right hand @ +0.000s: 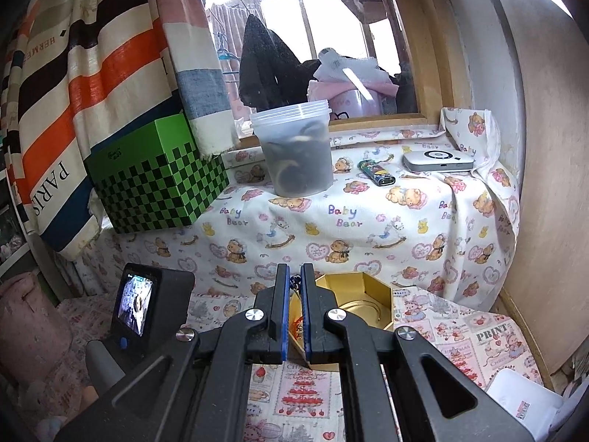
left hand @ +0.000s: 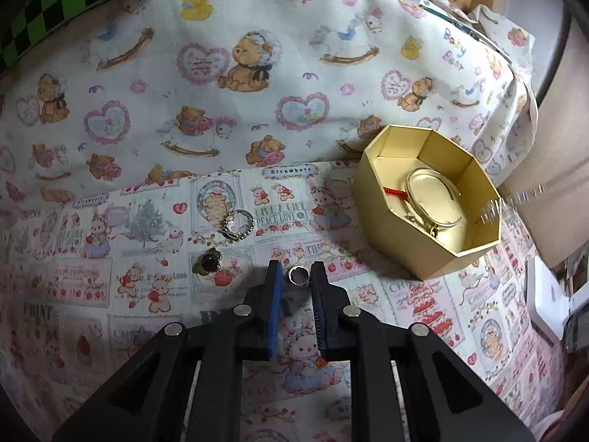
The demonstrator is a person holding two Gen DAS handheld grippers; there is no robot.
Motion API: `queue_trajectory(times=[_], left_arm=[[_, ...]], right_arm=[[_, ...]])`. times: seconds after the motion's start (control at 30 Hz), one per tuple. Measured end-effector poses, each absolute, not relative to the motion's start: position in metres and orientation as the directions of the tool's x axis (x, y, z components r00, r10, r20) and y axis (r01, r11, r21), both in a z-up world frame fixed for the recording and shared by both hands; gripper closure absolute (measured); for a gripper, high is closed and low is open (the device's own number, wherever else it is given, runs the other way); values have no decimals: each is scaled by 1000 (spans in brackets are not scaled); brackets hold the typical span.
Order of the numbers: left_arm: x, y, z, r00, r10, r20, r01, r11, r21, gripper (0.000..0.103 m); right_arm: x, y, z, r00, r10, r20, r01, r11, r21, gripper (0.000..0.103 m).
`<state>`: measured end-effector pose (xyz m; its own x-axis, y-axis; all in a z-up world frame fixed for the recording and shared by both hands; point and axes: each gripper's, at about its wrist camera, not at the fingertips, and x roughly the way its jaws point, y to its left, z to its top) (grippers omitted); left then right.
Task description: Organize jewelry
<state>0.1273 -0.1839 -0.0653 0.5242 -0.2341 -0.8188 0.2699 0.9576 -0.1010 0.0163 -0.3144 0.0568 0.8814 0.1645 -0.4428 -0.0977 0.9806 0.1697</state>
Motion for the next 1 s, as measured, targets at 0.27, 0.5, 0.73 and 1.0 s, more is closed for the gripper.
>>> queue_trajectory(times=[0.27, 0.5, 0.73, 1.0], left_arm=[[120, -187, -67, 544, -222, -809, 289, 955, -67, 91], [105, -176, -60, 554, -242, -796, 294, 952, -85, 91], [84, -166, -34, 593, -279, -755, 305, 946, -110, 91], [63, -161, 5, 644, -336, -688, 356, 927, -119, 91]], right_arm=[[16, -322, 59, 890, 157, -428, -85, 979, 183, 97], [13, -328, 62, 898, 153, -412, -75, 977, 199, 97], [11, -332, 66, 907, 151, -394, -70, 975, 211, 97], [6, -334, 70, 917, 153, -369, -74, 973, 219, 97]])
